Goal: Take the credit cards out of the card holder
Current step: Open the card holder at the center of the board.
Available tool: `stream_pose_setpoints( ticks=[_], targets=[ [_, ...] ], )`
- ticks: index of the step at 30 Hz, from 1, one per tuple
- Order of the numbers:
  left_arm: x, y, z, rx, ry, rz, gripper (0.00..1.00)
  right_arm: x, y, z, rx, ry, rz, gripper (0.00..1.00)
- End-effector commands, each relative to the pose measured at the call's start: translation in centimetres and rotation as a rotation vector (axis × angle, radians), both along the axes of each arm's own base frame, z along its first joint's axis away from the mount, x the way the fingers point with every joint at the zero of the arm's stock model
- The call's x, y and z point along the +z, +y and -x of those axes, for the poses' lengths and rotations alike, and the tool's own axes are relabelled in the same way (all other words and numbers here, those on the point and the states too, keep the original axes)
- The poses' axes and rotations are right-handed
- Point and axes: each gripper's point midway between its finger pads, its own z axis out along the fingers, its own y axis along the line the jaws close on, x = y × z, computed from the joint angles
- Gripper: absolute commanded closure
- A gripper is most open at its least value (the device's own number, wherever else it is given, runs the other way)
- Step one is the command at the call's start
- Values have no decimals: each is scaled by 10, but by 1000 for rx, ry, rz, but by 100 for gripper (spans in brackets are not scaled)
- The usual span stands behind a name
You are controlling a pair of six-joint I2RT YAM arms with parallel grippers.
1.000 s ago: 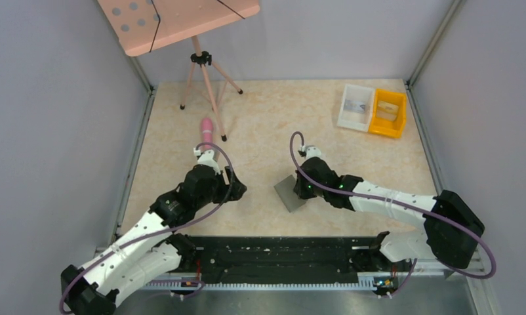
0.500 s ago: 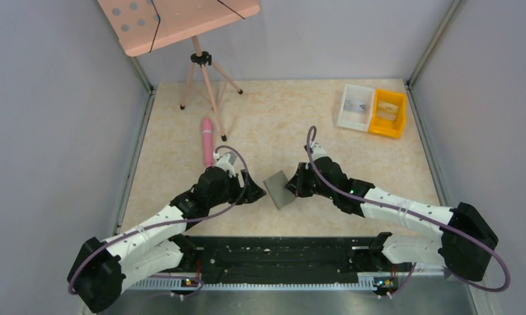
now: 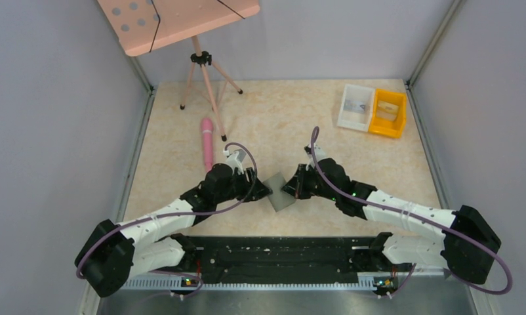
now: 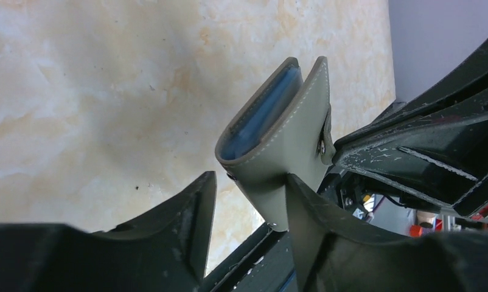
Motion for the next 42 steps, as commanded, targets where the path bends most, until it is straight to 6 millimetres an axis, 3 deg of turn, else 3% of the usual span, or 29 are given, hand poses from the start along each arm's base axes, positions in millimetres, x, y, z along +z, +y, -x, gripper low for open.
stream_pose_setpoints(
  ticks=[1, 10, 18, 25, 30, 33, 37, 42],
  targets=[
    [34, -14, -10, -10, -65, 92, 56, 25, 9, 4, 24, -49, -92, 100],
    [41, -12, -7, -2, -67, 107, 100, 11, 4, 4, 13, -38, -61, 100],
    [37, -5, -4, 12, -63, 79, 100, 0, -9, -1, -20, -61, 16, 100],
    [15, 9, -8, 88, -10, -8, 100, -33, -38, -12, -64, -78, 144, 100],
    [6, 10, -7, 90, 29, -46, 100, -28, -27, -8, -7, -71, 115, 99],
    [6, 11, -10, 108, 39, -54, 100, -24, -17, -8, -14, -53, 87, 78],
    [3, 15, -11, 137, 78, -82, 100, -27, 2, -4, -17, -25, 78, 58],
    [3, 14, -10, 150, 105, -76, 100, -38, 16, -7, -44, 2, 92, 50]
  ],
)
